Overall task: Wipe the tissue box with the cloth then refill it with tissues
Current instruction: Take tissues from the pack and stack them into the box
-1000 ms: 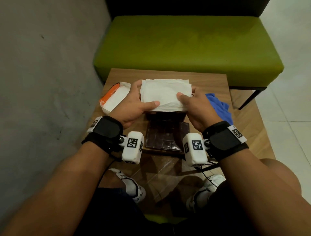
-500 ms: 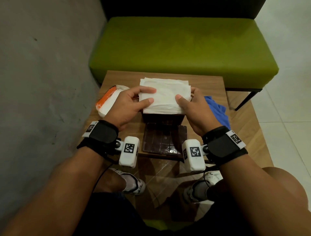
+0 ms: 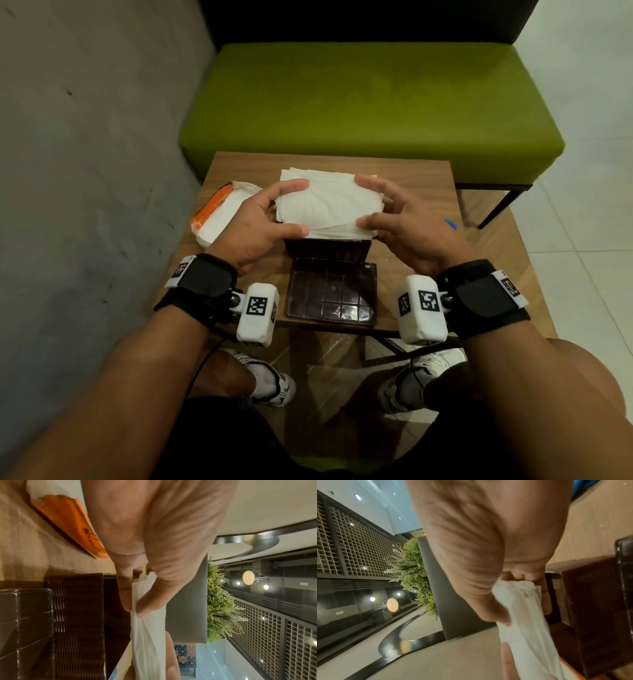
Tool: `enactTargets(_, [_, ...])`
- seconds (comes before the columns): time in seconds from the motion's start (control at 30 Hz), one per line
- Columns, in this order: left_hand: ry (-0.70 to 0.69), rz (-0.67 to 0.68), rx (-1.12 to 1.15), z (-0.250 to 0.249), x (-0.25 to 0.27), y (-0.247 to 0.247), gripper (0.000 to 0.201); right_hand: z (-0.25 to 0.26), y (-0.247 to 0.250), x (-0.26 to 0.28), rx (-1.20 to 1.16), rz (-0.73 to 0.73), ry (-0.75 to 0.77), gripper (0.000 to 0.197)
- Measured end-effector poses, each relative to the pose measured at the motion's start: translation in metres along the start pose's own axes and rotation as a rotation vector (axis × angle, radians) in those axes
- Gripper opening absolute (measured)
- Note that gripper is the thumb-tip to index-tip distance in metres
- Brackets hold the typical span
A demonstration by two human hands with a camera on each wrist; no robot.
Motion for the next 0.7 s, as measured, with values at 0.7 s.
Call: enactTargets(0.7, [0.150, -0.086, -0.169, 0.023, -0.033, 0.019, 0.044, -0.001, 0.010, -0.024, 0.534, -0.109, -0.088, 0.043])
Point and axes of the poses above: each hand's wrist, its own x-axis away from the middle knuckle, its own y-axis out of the back of the hand, z = x × y, the point moved 8 cm from there along -x, towards the middle knuckle, and after that the axes turned 4 degrees about y, right-handed, at the moved point
